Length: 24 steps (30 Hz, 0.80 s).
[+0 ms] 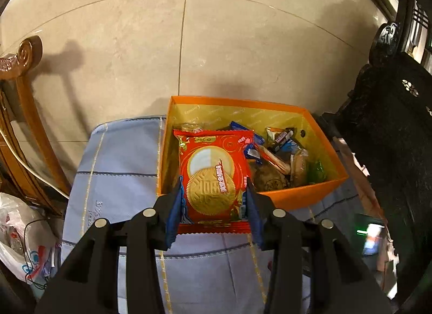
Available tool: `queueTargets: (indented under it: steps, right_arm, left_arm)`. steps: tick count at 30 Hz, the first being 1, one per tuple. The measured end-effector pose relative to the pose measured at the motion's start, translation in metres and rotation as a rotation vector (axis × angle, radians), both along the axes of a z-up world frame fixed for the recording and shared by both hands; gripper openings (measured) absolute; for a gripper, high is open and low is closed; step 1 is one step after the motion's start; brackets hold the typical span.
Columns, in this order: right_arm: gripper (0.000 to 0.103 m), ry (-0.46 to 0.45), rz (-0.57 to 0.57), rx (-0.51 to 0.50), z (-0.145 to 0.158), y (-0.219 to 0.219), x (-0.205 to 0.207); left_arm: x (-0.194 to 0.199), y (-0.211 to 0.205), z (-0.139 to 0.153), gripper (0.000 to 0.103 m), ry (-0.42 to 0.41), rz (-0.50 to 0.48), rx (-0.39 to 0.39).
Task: Organize snacks
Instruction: 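Drop the red bar into the orange box with the right tool while the left tool carries the coin-cookie pack, then drop the coin-cookie pack with the left tool while the right tool drops a chocolate wafer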
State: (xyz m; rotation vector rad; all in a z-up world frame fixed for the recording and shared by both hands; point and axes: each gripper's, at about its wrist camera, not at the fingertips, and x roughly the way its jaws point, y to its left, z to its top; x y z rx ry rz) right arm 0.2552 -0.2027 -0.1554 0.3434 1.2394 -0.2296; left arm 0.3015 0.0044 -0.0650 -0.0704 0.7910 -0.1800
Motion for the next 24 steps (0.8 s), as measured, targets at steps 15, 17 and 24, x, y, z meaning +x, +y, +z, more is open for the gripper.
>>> queueTargets:
  steps: [15, 17, 24]
  right_arm:
    - [0.023, -0.081, 0.096, 0.038, 0.006, -0.013, -0.019]
    - [0.023, -0.074, 0.094, 0.037, 0.019, -0.023, -0.033]
    - [0.023, -0.263, 0.153, 0.050, 0.110, -0.019, -0.051]
  left_arm:
    - [-0.017, 0.016, -0.002, 0.041, 0.022, -0.011, 0.003]
    - [-0.021, 0.016, -0.001, 0.041, 0.018, -0.012, 0.002]
    - [-0.025, 0.012, 0.002, 0.041, 0.021, -0.005, -0.049]
